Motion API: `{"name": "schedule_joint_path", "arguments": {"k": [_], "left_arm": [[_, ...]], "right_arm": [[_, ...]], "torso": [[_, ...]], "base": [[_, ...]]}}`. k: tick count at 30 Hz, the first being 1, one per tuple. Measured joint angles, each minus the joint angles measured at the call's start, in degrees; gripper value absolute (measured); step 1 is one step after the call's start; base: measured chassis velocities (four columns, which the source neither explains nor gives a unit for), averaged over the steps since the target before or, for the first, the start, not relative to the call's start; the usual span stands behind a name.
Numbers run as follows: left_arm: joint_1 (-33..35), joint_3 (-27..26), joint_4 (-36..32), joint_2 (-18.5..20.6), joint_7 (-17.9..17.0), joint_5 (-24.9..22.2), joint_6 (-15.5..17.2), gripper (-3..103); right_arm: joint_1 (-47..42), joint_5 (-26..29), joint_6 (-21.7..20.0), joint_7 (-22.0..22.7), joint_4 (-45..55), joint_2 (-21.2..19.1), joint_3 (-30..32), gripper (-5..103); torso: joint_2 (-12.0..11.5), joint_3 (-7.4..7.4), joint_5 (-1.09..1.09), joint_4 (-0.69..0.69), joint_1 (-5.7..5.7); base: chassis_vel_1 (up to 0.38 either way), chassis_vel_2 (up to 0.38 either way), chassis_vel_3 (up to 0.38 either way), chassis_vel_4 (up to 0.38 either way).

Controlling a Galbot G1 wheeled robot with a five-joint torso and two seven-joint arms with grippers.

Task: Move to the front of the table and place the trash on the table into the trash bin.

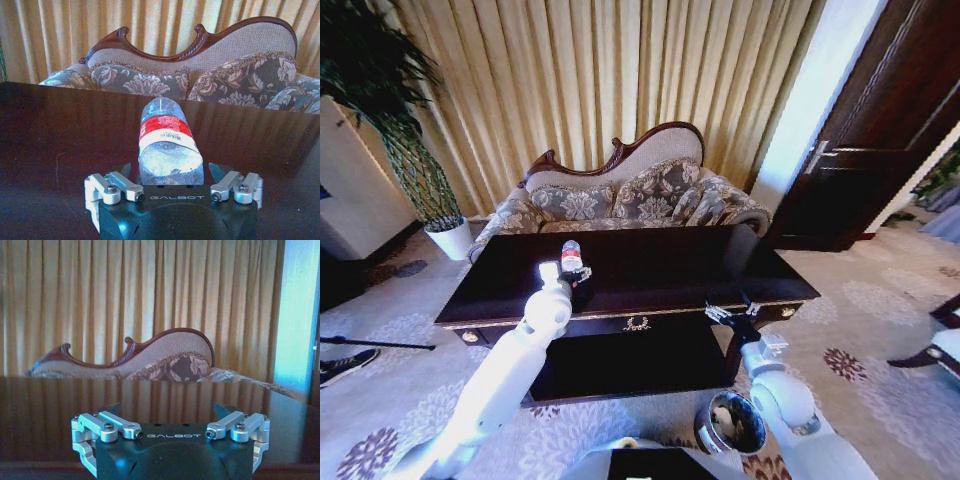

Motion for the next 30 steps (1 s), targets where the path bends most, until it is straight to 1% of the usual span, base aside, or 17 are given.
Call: {"name": "schedule_joint_path", "arguments": {"k": [1,4,5,8,10,12,14,20,21,22,23,24,25,26,28,29,30], "left_arm": [[0.13,-0.04,-0.1,0.01,0.0,-0.01,0.0,88],[0.25,-0.06,-0.38,0.03,-1.01,-0.49,-0.02,77],[0.25,-0.06,-0.38,0.03,-1.01,-0.49,-0.02,77],[0.19,-0.12,-0.66,0.17,-1.7,-1.33,-0.09,60],[0.18,-0.18,-0.7,0.25,-1.72,-1.38,-0.1,60],[0.19,-0.37,-0.93,0.48,-1.72,-1.51,-0.13,49],[0.28,-0.58,-1.18,0.71,-1.7,-1.55,-0.19,43],[0.64,-0.99,-1.57,1.11,-1.09,-1.54,-0.24,33],[0.78,-1.22,-1.66,1.4,0.14,-1.17,-0.34,29],[0.91,-1.4,-1.66,1.89,2.56,0.67,-0.88,27],[1.06,-1.55,-1.35,2.61,6.85,4.97,-2.6,26],[1.06,-1.55,-1.35,2.61,6.85,4.97,-2.6,26],[1.16,-1.65,-0.76,3.38,12.01,9.72,-4.95,26],[1.18,-1.65,-0.25,4.09,15.81,13.09,-7.38,26],[0.93,-1.07,1.22,6.03,23.08,21.44,-14.22,26],[0.93,-1.07,1.22,6.03,23.08,21.44,-14.22,26],[0.69,-0.63,1.96,7.03,26.02,25.5,-17.61,26]], "right_arm": [[0.16,0.75,-0.29,0.29,0.4,-0.15,0.01,100],[0.38,1.91,-0.78,0.94,1.21,-0.57,0.16,100],[0.38,1.91,-0.78,0.94,1.21,-0.57,0.16,100],[0.24,2.0,-0.88,1.05,1.66,-0.72,0.51,100],[0.2,2.0,-0.89,1.06,1.72,-0.73,0.57,100],[0.1,1.98,-0.91,1.07,1.91,-0.73,0.62,100],[0.04,1.89,-0.92,1.08,2.02,-0.69,0.64,100],[-0.12,1.79,-0.96,1.1,2.23,-0.63,0.72,100],[-0.16,1.81,-0.99,1.15,2.47,-0.66,0.83,100],[-0.15,2.02,-1.06,1.22,2.91,-0.82,0.99,100],[-0.05,2.67,-1.21,1.32,3.42,-1.07,1.09,100],[-0.05,2.67,-1.21,1.32,3.42,-1.07,1.09,100],[0.16,3.91,-1.62,1.53,4.13,-1.44,1.12,100],[0.43,5.5,-2.16,1.83,4.86,-1.86,1.1,100],[1.37,10.28,-3.38,2.65,6.85,-2.92,0.71,100],[1.37,10.28,-3.38,2.65,6.85,-2.92,0.71,100],[1.97,13.51,-4.18,2.95,8.04,-3.44,0.47,100]], "torso": [[0.0,0.0,0.0,0.0,0.0],[0.0,0.0,0.0,0.0,0.0],[0.0,0.0,0.0,0.0,0.0],[0.0,0.0,0.0,0.0,0.0],[0.0,0.0,0.0,0.0,0.0],[0.0,0.0,0.0,0.0,0.0],[0.0,0.0,0.0,0.0,0.0],[0.0,0.0,0.0,0.0,0.0],[0.0,0.0,0.0,0.0,0.0],[0.0,0.0,0.0,0.0,0.0],[0.0,0.0,0.0,0.0,0.0],[0.0,0.0,0.0,0.0,0.0],[0.0,0.0,0.0,0.0,0.0],[0.0,0.0,0.0,0.0,0.0],[0.0,0.0,0.0,0.0,0.0],[0.0,0.0,0.0,0.0,0.0],[0.0,0.0,-0.01,0.0,0.0]], "base": [[0.0,0.0,0.0,0.0],[0.0,0.0,0.0,0.0],[0.0,0.0,0.0,0.0],[0.0,0.0,0.0,0.0],[0.0,0.0,0.0,0.0],[0.0,0.0,0.0,0.0],[0.0,0.0,0.0,0.0],[0.0,0.0,0.0,0.0],[0.0,0.0,0.0,0.0],[0.0,0.0,0.0,0.0],[0.0,0.0,0.0,0.0],[0.0,0.0,0.0,0.0],[0.0,0.0,0.0,0.0],[0.0,0.0,0.0,0.0],[0.0,0.0,0.0,0.0],[0.0,0.0,0.0,0.0],[0.0,0.0,0.0,0.0]]}}
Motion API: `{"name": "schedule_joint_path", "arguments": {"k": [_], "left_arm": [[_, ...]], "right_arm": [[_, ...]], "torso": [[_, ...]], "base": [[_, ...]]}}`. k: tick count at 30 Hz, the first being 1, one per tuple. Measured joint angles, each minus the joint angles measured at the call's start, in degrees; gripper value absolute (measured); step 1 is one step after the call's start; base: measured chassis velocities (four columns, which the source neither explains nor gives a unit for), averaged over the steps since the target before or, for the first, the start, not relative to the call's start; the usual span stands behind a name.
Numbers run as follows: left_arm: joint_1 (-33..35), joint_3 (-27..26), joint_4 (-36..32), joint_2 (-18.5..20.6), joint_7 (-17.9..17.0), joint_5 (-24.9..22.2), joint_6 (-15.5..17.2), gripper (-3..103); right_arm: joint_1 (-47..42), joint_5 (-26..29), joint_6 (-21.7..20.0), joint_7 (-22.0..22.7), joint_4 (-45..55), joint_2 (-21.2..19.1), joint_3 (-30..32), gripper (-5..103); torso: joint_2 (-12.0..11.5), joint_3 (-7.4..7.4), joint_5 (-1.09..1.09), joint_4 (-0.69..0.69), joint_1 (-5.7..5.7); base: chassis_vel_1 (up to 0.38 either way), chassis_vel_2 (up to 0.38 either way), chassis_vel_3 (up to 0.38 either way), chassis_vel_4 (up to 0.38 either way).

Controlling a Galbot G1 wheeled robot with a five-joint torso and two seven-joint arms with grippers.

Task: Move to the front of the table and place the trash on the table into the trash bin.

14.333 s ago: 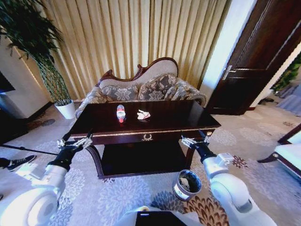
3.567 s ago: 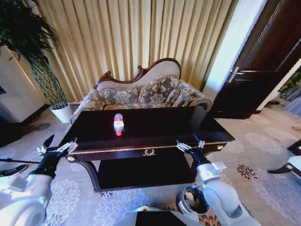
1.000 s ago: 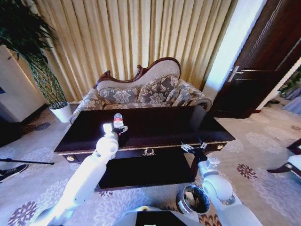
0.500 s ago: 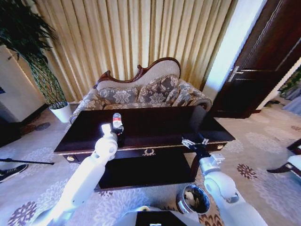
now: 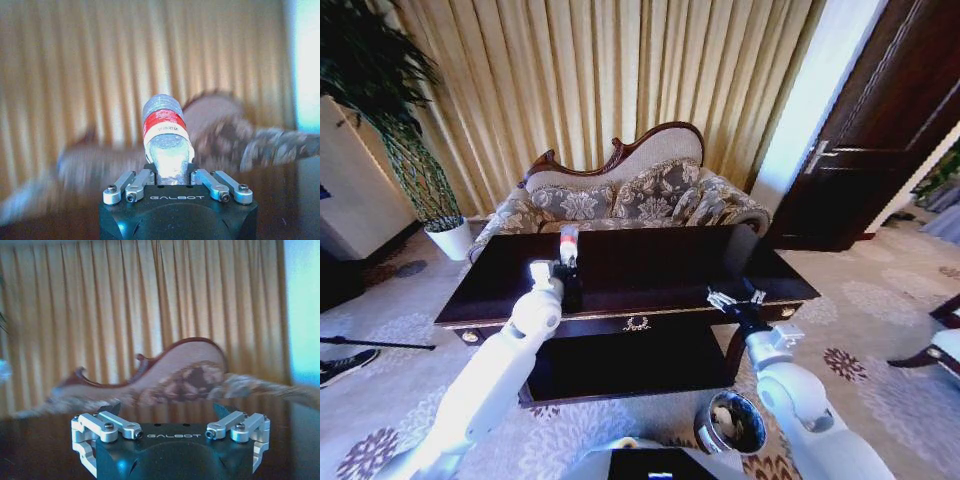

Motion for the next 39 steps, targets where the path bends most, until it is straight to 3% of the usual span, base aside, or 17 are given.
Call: {"name": "schedule_joint_path", "arguments": {"k": [2,3,4,6,7,9,14,22,39], "left_arm": [[-1.2,1.62,2.07,2.66,7.33,9.64,-9.16,26],[-1.2,1.62,2.07,2.66,7.33,9.64,-9.16,26],[-1.97,2.46,2.91,3.51,9.56,13.71,-12.85,26],[-5.42,4.55,5.17,5.09,13.94,28.43,-23.25,26],[-5.42,4.55,5.17,5.09,13.94,28.43,-23.25,26],[-8.68,6.97,5.45,5.9,15.52,35.2,-26.7,26],[-15.72,14.86,3.92,6.4,15.54,37.13,-27.12,26],[-19.88,23.44,-1.06,7.05,15.85,36.05,-24.0,26],[-19.03,29.56,-10.73,12.04,16.27,33.6,-19.39,26]], "right_arm": [[1.94,8.86,-1.78,0.56,2.78,-1.05,-0.45,100],[1.94,8.86,-1.78,0.56,2.78,-1.05,-0.45,100],[2.97,12.95,-2.57,1.07,3.88,-1.34,-0.63,100],[6.83,23.97,-4.24,1.97,6.39,-1.74,-1.01,100],[6.83,23.97,-4.24,1.97,6.39,-1.74,-1.01,100],[10.0,28.9,-4.63,2.08,7.11,-1.76,-1.59,100],[14.43,34.03,-5.31,2.04,6.72,-1.52,-2.98,100],[15.32,34.65,-5.37,1.58,6.48,-0.57,-2.12,100],[15.78,32.36,-5.28,1.33,7.0,-0.41,-1.36,100]], "torso": [[0.0,0.0,0.0,0.02,0.0],[0.0,0.0,0.0,0.02,0.0],[0.0,0.0,0.0,0.01,0.0],[0.0,0.0,-0.01,0.0,0.0],[0.0,0.0,-0.01,0.0,0.0],[0.0,0.0,0.01,0.01,0.0],[0.0,0.0,0.01,-0.01,0.01],[0.0,0.0,0.01,-0.01,0.01],[0.0,0.0,0.01,0.0,0.01]], "base": [[0.0,0.0,0.0,0.0],[0.0,0.0,0.0,0.0],[0.0,0.0,0.0,0.0],[0.0,0.0,0.0,0.0],[0.0,0.0,0.0,0.0],[0.0,0.0,0.0,0.0],[0.0,0.0,0.0,0.0],[0.0,0.0,0.0,0.0],[0.0,0.0,0.0,0.0]]}}
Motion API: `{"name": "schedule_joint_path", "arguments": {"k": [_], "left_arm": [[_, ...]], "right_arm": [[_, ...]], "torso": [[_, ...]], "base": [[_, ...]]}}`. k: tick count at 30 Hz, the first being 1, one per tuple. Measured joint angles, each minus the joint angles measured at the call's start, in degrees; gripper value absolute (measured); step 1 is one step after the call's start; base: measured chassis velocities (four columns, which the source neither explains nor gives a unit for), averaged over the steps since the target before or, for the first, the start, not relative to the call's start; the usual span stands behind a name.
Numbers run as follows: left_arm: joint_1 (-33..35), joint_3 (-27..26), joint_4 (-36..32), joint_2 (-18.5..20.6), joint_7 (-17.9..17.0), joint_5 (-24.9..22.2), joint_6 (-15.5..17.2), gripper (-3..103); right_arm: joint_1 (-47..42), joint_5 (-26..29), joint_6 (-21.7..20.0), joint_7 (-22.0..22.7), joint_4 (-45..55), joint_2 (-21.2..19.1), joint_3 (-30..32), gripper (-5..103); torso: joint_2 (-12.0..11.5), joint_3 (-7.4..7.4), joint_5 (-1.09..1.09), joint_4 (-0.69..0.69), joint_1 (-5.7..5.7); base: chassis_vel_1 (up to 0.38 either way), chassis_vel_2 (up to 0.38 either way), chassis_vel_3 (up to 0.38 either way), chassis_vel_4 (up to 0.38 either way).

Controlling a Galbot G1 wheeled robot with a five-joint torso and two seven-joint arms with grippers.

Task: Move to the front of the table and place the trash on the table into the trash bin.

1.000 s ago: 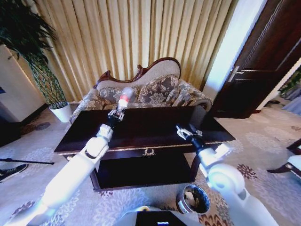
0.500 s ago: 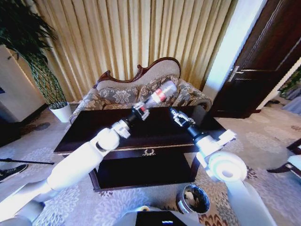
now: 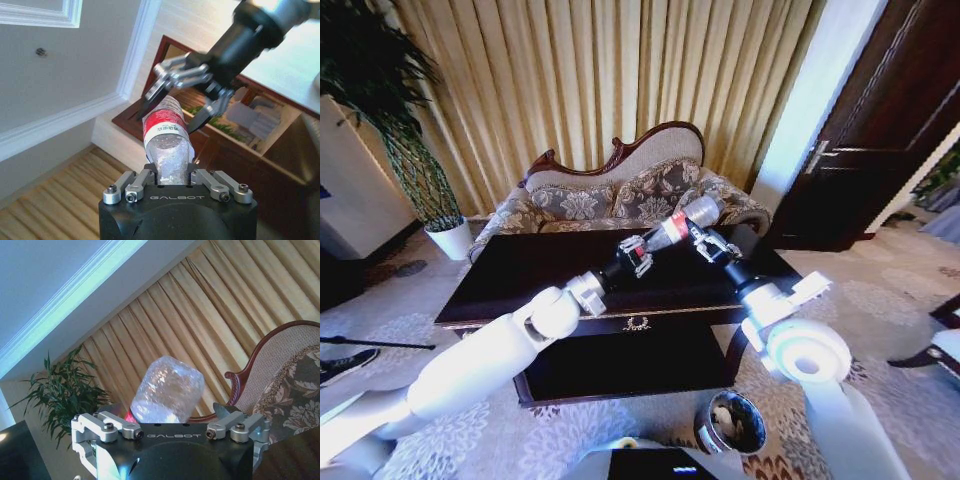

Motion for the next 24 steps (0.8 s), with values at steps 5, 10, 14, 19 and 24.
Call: {"name": "schedule_joint_path", "arguments": {"k": [5,10,14,19,24], "left_arm": [[1.18,0.56,-2.06,1.17,0.09,-0.22,0.47,26],[2.68,-0.25,-3.08,2.07,0.03,-0.28,0.55,26],[3.99,-0.83,-3.95,2.77,-0.26,-0.22,0.65,26],[6.28,-1.58,-5.72,4.39,-1.46,-0.08,1.6,26],[7.77,-2.3,-6.88,5.8,-1.75,-0.09,1.86,48]], "right_arm": [[-0.8,-0.63,-0.14,-0.03,0.78,-0.04,0.17,97],[-2.11,-1.36,-0.3,-0.03,1.88,-0.04,0.73,82],[-2.81,-1.9,-0.36,-0.13,2.54,-0.03,0.89,66],[-3.74,-3.07,-0.41,-0.11,3.17,0.32,1.08,55],[-4.72,-4.28,-0.31,-0.09,3.83,0.69,1.27,41]], "torso": [[0.0,0.0,0.0,0.0,-0.01],[0.0,0.0,0.0,-0.01,-0.01],[0.0,0.0,-0.01,-0.01,-0.02],[0.0,0.0,0.0,0.0,-0.01],[0.0,-0.01,0.0,-0.01,-0.02]], "base": [[0.0,0.0,0.0,0.0],[0.0,0.0,0.0,0.0],[0.0,0.0,0.0,0.0],[0.0,0.0,0.0,0.0],[0.0,0.0,0.0,0.0]]}}
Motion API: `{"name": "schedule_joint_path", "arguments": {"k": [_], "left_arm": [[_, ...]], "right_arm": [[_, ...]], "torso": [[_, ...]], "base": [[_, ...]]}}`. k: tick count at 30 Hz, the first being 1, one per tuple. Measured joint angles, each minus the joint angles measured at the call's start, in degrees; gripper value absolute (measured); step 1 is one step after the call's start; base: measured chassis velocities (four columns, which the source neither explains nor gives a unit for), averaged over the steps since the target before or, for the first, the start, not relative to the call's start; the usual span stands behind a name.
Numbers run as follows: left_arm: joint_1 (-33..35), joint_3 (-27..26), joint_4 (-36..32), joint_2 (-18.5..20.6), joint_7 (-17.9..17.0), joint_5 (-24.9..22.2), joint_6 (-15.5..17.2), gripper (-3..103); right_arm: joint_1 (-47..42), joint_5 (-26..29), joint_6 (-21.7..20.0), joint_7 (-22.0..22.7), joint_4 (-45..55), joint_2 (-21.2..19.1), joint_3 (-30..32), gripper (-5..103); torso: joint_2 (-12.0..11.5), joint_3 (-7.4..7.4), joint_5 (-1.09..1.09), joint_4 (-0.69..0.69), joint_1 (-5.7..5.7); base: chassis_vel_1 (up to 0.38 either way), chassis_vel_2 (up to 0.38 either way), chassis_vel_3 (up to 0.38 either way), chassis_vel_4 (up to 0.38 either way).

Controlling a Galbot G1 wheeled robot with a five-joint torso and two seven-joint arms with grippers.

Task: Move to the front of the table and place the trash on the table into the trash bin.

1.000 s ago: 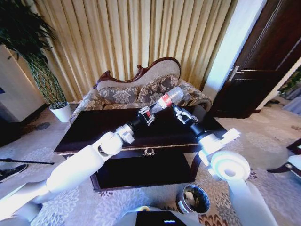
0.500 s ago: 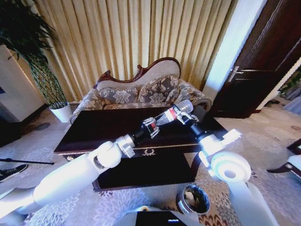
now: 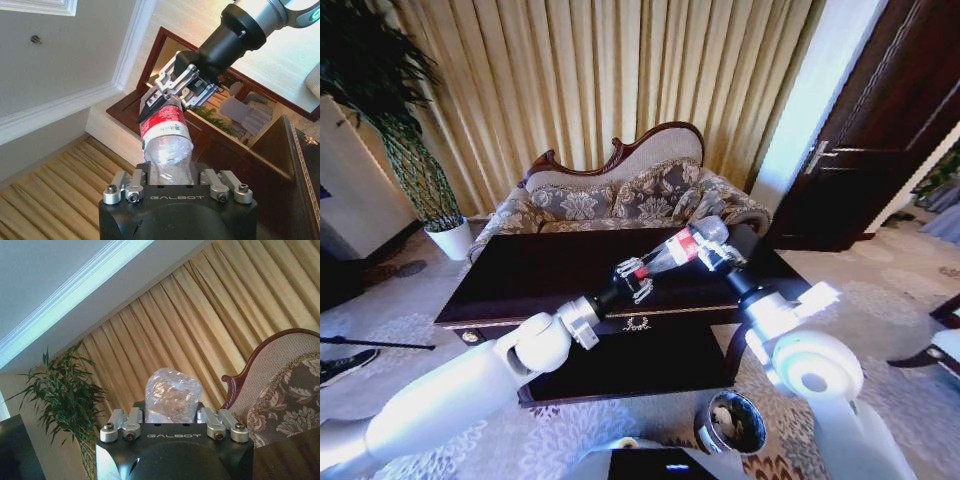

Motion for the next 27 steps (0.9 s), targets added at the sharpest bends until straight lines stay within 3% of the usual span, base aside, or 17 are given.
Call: {"name": "schedule_joint_path", "arguments": {"k": [1,3,6,8,9,11,12,13,14,17,18,21,22,24,27], "left_arm": [[0.42,-0.17,-0.51,0.24,-0.31,0.09,-0.07,53],[0.89,-0.29,-1.3,0.5,-0.82,0.02,-0.1,53],[3.72,-1.18,-4.49,2.14,-3.9,-2.12,0.65,70],[5.63,-2.65,-5.55,3.07,-5.12,-3.43,1.19,75],[7.92,-5.1,-6.51,4.12,-6.32,-5.32,1.88,75],[14.2,-13.24,-8.33,6.17,-8.98,-10.91,3.8,85],[14.2,-13.24,-8.33,6.17,-8.98,-10.91,3.8,85],[17.2,-17.57,-9.05,6.97,-10.55,-13.56,4.92,91],[21.48,-23.67,-9.79,7.85,-14.36,-17.9,6.7,95],[24.95,-32.44,-10.85,6.5,-23.43,-28.31,11.55,100],[24.95,-32.44,-10.85,6.5,-23.43,-28.31,11.55,100],[26.92,-42.25,-11.25,2.91,-30.12,-41.56,17.78,100],[26.92,-42.25,-11.25,2.91,-30.12,-41.56,17.78,100],[32.02,-49.87,-11.23,0.23,-31.73,-46.01,20.39,100],[37.74,-56.84,-10.7,-2.52,-30.58,-46.08,20.41,100]], "right_arm": [[-0.18,-0.77,0.05,0.0,0.0,0.0,0.19,38],[-0.32,-1.51,0.07,-0.07,-0.06,-0.01,0.44,35],[-0.67,-4.37,0.25,0.09,-1.2,-0.29,1.47,29],[-0.9,-6.19,0.51,0.13,-1.9,-0.54,1.83,28],[-1.17,-8.11,0.95,0.13,-2.63,-0.82,2.18,28],[-1.69,-11.93,1.66,0.23,-3.92,-1.39,3.04,28],[-1.69,-11.93,1.66,0.23,-3.92,-1.39,3.04,28],[-2.01,-14.17,2.03,0.29,-4.54,-1.68,3.46,28],[-2.58,-18.3,2.78,0.3,-5.58,-2.22,4.09,28],[-3.85,-25.37,3.54,0.3,-6.89,-3.34,4.89,28],[-3.85,-25.37,3.54,0.3,-6.89,-3.34,4.89,28],[-6.46,-31.19,3.76,0.26,-7.08,-4.83,6.16,27],[-6.46,-31.19,3.76,0.26,-7.08,-4.83,6.16,27],[-8.24,-33.13,3.45,0.36,-7.26,-5.83,7.36,27],[-9.83,-33.88,1.93,1.01,-7.34,-6.54,8.78,27]], "torso": [[0.0,0.0,-0.01,0.0,0.0],[0.0,0.0,-0.01,0.0,0.0],[0.0,0.0,0.0,-0.02,0.0],[0.0,0.0,0.0,-0.01,0.0],[0.0,0.0,0.0,0.0,0.0],[0.0,0.01,0.0,0.0,0.0],[0.0,0.01,0.0,0.0,0.0],[0.0,0.0,0.0,0.02,0.0],[0.0,0.0,0.01,0.04,0.0],[0.0,0.0,0.0,0.01,0.0],[0.0,0.0,0.0,0.01,0.0],[0.0,0.01,0.01,-0.03,0.01],[0.0,0.01,0.01,-0.03,0.01],[0.0,0.01,0.01,-0.02,0.01],[0.0,0.01,-0.01,0.01,0.01]], "base": [[0.0,0.0,0.0,0.0],[0.0,0.0,0.0,0.0],[0.0,0.0,0.0,0.0],[0.0,0.0,0.0,0.0],[0.0,0.0,0.0,0.0],[0.0,0.0,0.0,0.0],[0.0,0.0,0.0,0.0],[0.0,0.0,0.0,0.0],[0.0,0.0,0.0,0.0],[0.0,0.0,0.0,0.0],[0.0,0.0,0.0,0.0],[0.0,0.0,0.0,0.0],[0.0,0.0,0.0,0.0],[0.0,0.0,0.0,0.0],[0.0,0.0,0.0,0.0]]}}
